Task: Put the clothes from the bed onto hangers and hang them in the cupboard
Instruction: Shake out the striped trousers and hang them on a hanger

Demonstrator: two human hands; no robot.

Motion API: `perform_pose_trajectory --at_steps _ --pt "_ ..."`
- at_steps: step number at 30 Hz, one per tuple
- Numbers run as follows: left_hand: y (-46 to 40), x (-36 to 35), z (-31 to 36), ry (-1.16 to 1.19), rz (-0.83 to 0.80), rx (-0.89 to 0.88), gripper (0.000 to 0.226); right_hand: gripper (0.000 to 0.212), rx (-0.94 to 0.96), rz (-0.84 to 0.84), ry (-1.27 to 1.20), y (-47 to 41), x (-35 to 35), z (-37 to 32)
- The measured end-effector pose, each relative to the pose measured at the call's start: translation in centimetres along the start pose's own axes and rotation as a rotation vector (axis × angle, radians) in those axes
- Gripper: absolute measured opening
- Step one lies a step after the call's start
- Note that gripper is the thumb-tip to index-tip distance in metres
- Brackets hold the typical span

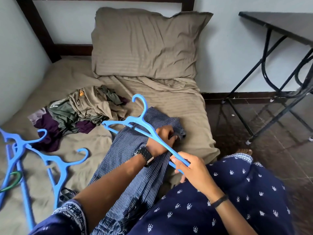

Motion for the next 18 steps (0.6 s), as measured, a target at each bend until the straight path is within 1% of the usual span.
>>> perform_pose_trajectory --at_steps 1,2,3,4,5,6,7,8,10,11,12,14,16,18 --pt "-0.2 0.4 0.3 0.008 0.04 0.006 0.017 0.01 -0.01 -0.006 -0.002 -0.2 0.1 0.0" --pt "-0.4 0.1 0.2 -0.01 0.015 0.009 0.018 0.009 -0.021 -0.012 -0.006 -0.3 0.2 0.0" --pt "-0.4 -0.8 -0.2 -0.062 -0.073 0.013 0.019 0.01 -0.035 -0.02 -0.01 -0.4 0.2 0.1" --pt "-0.2 -2.1 -0.8 -0.152 -0.216 0.022 0.024 0.011 -0.05 -0.03 -0.015 -0.5 0.1 0.3" --pt "0.2 -3.3 -1.4 -0.244 -0.367 0.028 0.032 0.012 -0.064 -0.036 -0.023 -0.4 0.1 0.5" --pt "0.9 -3.9 -1.7 -0.289 -0.474 0.025 0.043 0.013 -0.076 -0.034 -0.036 -0.4 0.1 0.6" --pt "1.3 -4.1 -1.8 -0.276 -0.535 0.011 0.053 0.013 -0.082 -0.02 -0.054 -0.3 0.2 0.7" --pt "1.7 -3.8 -1.5 -0.209 -0.543 -0.009 0.057 0.012 -0.086 -0.001 -0.076 -0.3 0.4 0.7" --pt "2.3 -2.5 -0.7 -0.086 -0.502 -0.059 0.045 0.01 -0.095 0.037 -0.121 -0.3 1.2 0.5" --pt "2.7 -1.8 -0.6 -0.074 -0.465 -0.115 0.04 0.009 -0.1 0.048 -0.139 -0.3 1.5 0.5" --pt "3.3 -0.9 -0.5 -0.083 -0.414 -0.184 0.04 0.008 -0.097 0.056 -0.151 -0.3 1.8 0.2" --pt "4.5 1.1 -0.3 -0.103 -0.263 -0.338 0.05 0.009 -0.076 0.059 -0.159 -0.2 2.3 -0.7" --pt "5.1 3.3 -0.1 -0.165 -0.127 -0.436 0.058 0.01 -0.051 0.056 -0.153 -0.2 2.7 -1.8" --pt "5.3 5.4 0.8 -0.257 -0.002 -0.529 0.057 0.01 -0.011 0.069 -0.161 -0.3 3.1 -3.5"
Point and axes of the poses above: each hand's wrist, its own y-axis away from the middle knuckle, its own x-axis out of the back of the hand, z = x × y, the point moved 8 cm from there along -y, towards the middle knuckle, and after that the axes turned 4 degrees about z, right-handed, at the moved point
